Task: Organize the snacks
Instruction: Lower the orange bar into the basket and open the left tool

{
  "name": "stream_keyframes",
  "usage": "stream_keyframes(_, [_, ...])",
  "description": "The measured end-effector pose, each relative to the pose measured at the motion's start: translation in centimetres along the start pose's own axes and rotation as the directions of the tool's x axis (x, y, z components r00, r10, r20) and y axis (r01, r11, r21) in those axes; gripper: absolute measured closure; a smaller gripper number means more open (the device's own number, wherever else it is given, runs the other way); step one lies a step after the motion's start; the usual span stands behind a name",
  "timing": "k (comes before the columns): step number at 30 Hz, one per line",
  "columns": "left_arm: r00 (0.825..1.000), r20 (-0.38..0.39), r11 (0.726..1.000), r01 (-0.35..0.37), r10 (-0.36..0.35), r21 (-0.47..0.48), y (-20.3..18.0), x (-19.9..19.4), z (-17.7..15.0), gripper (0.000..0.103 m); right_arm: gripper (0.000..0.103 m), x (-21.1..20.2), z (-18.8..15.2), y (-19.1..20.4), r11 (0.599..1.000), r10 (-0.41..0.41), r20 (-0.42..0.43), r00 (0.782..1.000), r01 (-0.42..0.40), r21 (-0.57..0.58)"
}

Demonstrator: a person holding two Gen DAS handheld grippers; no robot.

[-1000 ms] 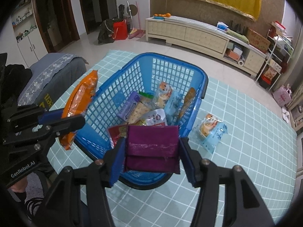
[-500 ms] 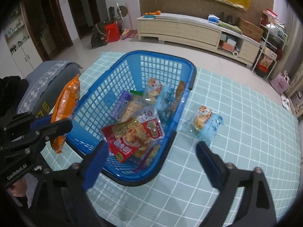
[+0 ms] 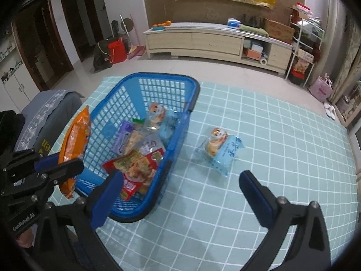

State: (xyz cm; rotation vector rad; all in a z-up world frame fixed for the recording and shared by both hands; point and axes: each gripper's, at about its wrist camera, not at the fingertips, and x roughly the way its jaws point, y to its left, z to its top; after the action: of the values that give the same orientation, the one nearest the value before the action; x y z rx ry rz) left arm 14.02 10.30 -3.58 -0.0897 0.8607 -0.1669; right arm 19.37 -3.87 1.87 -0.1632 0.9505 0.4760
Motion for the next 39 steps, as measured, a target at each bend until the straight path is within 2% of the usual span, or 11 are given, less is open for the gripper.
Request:
stream_keyframes(15, [0.997,-0.077,1.000,0.010,-0.009,0.003,-0.5,5.5,3.3,0.089,0.000,2.1,0.4,-3.7,0.999,0.004,0.012,1.000,-0.005,0.041])
stream_keyframes(28, [0.993,-0.114,0.999,0.030,-0.032,-0.019,-1.1,9.0,4.7,0.089,0.000,2.9,0.1,-6.5,0.997,-0.013,0.007,1.000,0.012,0.081])
stream_keyframes(30, [0.991,-0.122,0.998,0.054,-0.059,-0.041,-0.9,9.2,4.6,0.072,0.000,2.7,0.0,-6.8,0.996,-0.019,0.008,1.000,0.018,0.086])
stream_keyframes(31, [0.991,-0.121,0.997,0.051,-0.057,-0.049,-0.9,9.2,4.6,0.062,0.000,2.5,0.1,-7.0,0.996,-0.020,0.009,1.000,0.019,0.088])
stream_keyframes(32, [0.993,-0.115,0.998,0.033,-0.038,-0.048,-0.9,9.1,4.6,0.057,0.000,2.4,0.1,-7.1,0.996,-0.022,0.011,1.000,0.021,0.089])
stream_keyframes(37, [0.993,-0.104,0.998,0.043,-0.047,-0.036,-0.9,8.2,4.3,0.045,0.000,1.4,0.3,-7.4,0.996,-0.022,0.026,0.999,0.020,0.089])
stream_keyframes(39, [0.995,-0.091,0.999,0.031,-0.033,-0.030,-0.9,7.4,4.4,0.045,0.000,1.0,0.4,-7.5,0.996,-0.024,0.028,0.999,0.021,0.087])
